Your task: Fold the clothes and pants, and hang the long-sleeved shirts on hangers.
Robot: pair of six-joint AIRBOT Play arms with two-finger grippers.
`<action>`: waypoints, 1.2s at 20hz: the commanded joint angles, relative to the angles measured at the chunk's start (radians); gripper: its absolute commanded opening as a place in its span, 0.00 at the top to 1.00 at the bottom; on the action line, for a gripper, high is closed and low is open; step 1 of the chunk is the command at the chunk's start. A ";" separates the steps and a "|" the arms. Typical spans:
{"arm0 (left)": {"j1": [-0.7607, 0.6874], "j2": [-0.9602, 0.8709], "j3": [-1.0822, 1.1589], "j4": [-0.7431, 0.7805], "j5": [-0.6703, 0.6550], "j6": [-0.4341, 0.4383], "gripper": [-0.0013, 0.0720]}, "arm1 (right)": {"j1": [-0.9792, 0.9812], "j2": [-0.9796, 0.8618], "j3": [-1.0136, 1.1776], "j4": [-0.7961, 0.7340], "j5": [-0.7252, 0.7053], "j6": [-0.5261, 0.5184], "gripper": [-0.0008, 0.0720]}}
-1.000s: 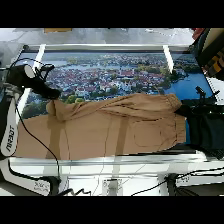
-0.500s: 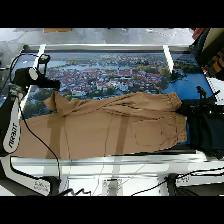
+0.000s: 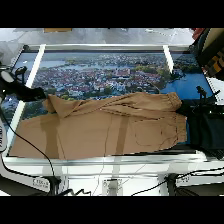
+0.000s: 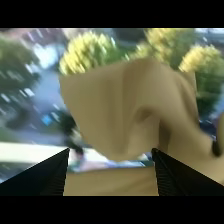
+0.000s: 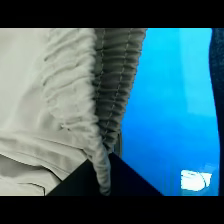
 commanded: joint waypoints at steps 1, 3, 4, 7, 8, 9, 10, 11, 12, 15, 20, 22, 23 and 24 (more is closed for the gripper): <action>0.082 0.001 -0.055 -0.120 -0.055 0.014 0.23 | 0.000 0.001 0.001 0.001 0.002 0.000 0.95; 0.095 0.001 -0.096 -0.122 -0.054 0.036 0.24 | 0.000 0.001 0.001 0.000 0.002 0.000 0.95; 0.095 0.001 -0.121 -0.122 -0.048 0.053 0.25 | 0.000 0.001 0.000 0.001 0.002 0.000 0.95; 0.089 0.000 -0.208 -0.201 0.014 0.121 0.26 | 0.000 0.001 0.001 0.000 0.001 0.000 0.95; 0.085 0.000 -0.233 -0.235 0.044 0.138 0.26 | 0.000 0.001 0.001 0.001 0.001 0.001 0.95; 0.081 -0.001 -0.254 -0.262 0.069 0.154 0.26 | 0.000 0.001 0.001 0.001 0.001 0.000 0.95; 0.074 -0.004 -0.266 -0.269 0.079 0.163 0.26 | 0.000 0.001 0.000 0.001 0.001 0.000 0.95; 0.068 -0.013 -0.270 -0.269 0.078 0.167 0.26 | 0.000 0.001 0.001 0.001 0.001 0.000 0.95; 0.064 -0.023 -0.274 -0.269 0.079 0.168 0.26 | 0.000 0.001 0.001 0.001 0.001 0.000 0.95; 0.047 -0.051 -0.275 -0.270 0.115 0.168 0.26 | 0.000 0.001 0.001 0.001 0.001 0.001 0.95; 0.037 -0.046 -0.270 -0.285 0.259 0.168 0.36 | 0.000 0.001 0.001 0.001 0.001 0.001 0.95; 0.037 -0.043 -0.261 -0.285 0.259 0.172 0.60 | 0.000 0.001 0.001 0.001 -0.001 0.000 0.95; 0.037 -0.035 -0.259 -0.285 0.259 0.172 0.74 | 0.000 0.001 0.001 0.001 -0.001 0.001 0.95; 0.037 -0.023 -0.257 -0.285 0.258 0.172 0.89 | 0.000 0.001 0.001 0.001 -0.001 0.000 0.95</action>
